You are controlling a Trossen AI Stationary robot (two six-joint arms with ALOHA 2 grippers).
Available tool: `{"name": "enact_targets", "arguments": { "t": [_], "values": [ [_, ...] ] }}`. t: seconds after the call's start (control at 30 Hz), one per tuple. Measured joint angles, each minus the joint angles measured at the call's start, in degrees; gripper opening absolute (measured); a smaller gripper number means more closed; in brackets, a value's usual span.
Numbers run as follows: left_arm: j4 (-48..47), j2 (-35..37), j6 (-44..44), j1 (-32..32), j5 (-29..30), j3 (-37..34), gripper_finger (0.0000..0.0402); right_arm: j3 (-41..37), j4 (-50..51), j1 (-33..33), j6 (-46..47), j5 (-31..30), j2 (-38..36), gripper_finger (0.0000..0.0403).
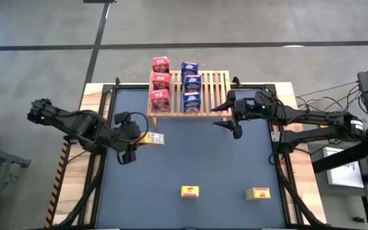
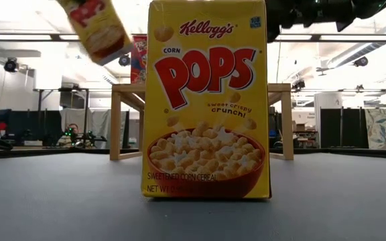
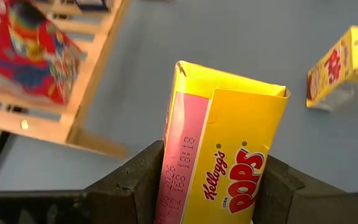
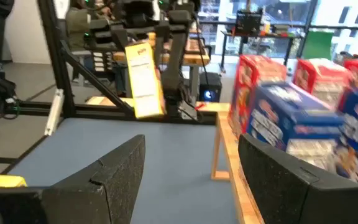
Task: Stack cereal on shelf
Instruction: Put the top yellow cereal box on the shelf
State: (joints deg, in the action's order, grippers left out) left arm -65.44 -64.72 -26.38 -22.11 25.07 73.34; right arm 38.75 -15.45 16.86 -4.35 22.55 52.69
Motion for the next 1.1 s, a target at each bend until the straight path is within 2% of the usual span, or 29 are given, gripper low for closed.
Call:
{"name": "enact_targets", "arguments": {
  "t": [0.13,0.27,0.47,0.6,0.73,0.93,1.1],
  "values": [
    [0.0,-4.4,2.2,1.8,0.0,5.2,0.0171,2.2,0.0,-3.0,-1.5,-1.0,0.0,0.0247],
    [-0.1,-8.5,3.7,3.1,-0.1,10.1,0.0171,4.7,0.0,-6.7,-3.3,-6.3,1.2,0.0247],
    [1.1,-15.1,3.4,4.6,-0.1,17.6,0.0171,6.4,0.1,-9.9,-3.8,-8.1,7.0,0.0247],
    [1.0,-19.6,6.4,4.7,-0.1,21.3,0.0171,8.5,-0.1,-11.1,-3.7,-8.3,11.9,0.0247],
    [-0.1,-22.8,7.4,5.6,-0.1,23.6,0.0171,11.9,-0.2,-13.4,-4.4,-8.9,16.2,0.0247],
    [-0.5,-24.4,7.5,6.2,-0.1,24.0,0.0171,17.6,0.8,-16.8,-5.9,-16.7,21.2,0.0247],
    [-0.5,-24.4,7.5,6.5,-0.1,24.0,0.0171,22.2,4.8,-18.1,-6.1,-17.0,25.7,0.0247]
  ]
}}
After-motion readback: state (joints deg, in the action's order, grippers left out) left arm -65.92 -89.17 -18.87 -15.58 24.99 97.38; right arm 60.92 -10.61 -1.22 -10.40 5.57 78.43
